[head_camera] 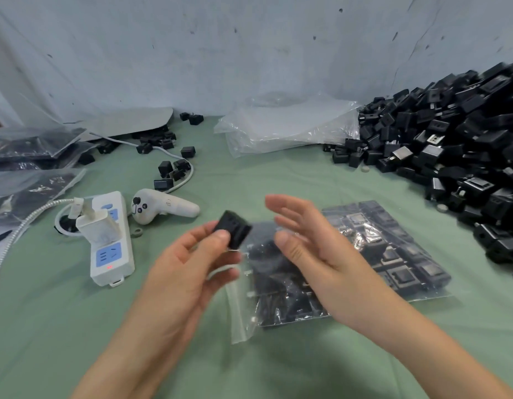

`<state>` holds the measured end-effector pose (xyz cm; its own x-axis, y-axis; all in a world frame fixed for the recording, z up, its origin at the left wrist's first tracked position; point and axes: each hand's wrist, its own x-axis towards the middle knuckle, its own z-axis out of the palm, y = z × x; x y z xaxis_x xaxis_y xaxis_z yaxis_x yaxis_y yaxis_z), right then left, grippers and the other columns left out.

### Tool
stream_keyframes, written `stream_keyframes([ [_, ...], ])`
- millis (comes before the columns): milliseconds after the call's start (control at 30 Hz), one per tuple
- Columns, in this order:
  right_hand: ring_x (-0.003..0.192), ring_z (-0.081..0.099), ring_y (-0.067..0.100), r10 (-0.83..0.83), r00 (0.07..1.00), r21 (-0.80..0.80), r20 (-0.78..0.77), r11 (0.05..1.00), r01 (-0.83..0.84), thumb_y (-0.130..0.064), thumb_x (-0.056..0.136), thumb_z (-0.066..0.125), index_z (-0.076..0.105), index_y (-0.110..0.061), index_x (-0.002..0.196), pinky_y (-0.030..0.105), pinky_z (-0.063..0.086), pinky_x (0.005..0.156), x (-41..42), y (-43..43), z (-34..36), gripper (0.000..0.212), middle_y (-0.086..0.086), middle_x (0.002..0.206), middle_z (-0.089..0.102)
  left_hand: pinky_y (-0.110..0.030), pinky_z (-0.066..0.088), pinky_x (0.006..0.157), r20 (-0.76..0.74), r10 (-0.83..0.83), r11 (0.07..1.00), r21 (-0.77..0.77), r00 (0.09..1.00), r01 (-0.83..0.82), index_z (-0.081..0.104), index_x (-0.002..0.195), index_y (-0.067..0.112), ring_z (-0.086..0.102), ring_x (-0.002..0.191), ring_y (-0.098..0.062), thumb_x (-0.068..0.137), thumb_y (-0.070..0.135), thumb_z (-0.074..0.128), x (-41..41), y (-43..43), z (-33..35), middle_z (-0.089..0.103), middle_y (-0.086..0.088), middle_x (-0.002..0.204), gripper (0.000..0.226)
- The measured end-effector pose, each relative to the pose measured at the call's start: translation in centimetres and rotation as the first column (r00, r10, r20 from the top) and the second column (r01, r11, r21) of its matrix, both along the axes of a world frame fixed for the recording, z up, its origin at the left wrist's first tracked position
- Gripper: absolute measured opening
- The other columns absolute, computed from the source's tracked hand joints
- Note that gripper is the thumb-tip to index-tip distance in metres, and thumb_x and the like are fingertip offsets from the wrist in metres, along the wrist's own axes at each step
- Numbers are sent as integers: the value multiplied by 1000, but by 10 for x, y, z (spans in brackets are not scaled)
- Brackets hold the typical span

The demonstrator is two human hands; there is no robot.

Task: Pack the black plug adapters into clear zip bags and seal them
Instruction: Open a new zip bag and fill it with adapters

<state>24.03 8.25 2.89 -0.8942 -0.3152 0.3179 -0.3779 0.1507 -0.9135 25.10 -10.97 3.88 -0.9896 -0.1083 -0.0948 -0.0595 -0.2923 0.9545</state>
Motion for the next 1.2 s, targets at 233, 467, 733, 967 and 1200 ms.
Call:
stream_keyframes([
  [233,127,43,0,-141,924,568,-356,752,334,-25,105,37,55,-32,136,11,25,106,-12,33,6,37,-24,133,54,-24,57,65,235,-8,918,-384,972,100,74,107,13,66,66,-9,94,21,64,-3,-38,-30,76,-8,88,18],
  [467,130,43,14,-141,911,717,-389,574,395,-36,105,32,59,-30,132,31,23,117,-10,31,-3,39,-11,135,57,-31,56,71,203,-175,896,-373,963,241,72,105,16,72,73,-14,87,30,70,-6,3,-28,76,4,83,23],
  [733,145,22,5,29,965,817,-261,539,205,-72,94,18,40,-44,144,33,-1,125,-11,26,-3,62,-21,151,35,-22,53,61,133,-158,884,-422,978,200,73,102,17,68,66,-7,96,22,61,-8,9,-25,76,1,82,14],
  [967,148,23,11,91,960,835,-265,519,182,-68,94,22,40,-39,147,34,-4,123,-10,14,-4,63,-18,153,37,-29,59,53,216,-20,999,-25,976,26,60,110,11,74,69,-25,102,14,47,-10,-5,-14,75,-21,86,15],
  [1200,149,22,10,109,961,850,-254,499,169,-56,100,21,37,-37,150,35,-5,123,-7,3,-7,56,-23,155,35,-30,60,62,231,-153,988,38,961,148,66,106,12,75,83,-30,96,19,59,-9,11,-20,75,-22,93,14],
])
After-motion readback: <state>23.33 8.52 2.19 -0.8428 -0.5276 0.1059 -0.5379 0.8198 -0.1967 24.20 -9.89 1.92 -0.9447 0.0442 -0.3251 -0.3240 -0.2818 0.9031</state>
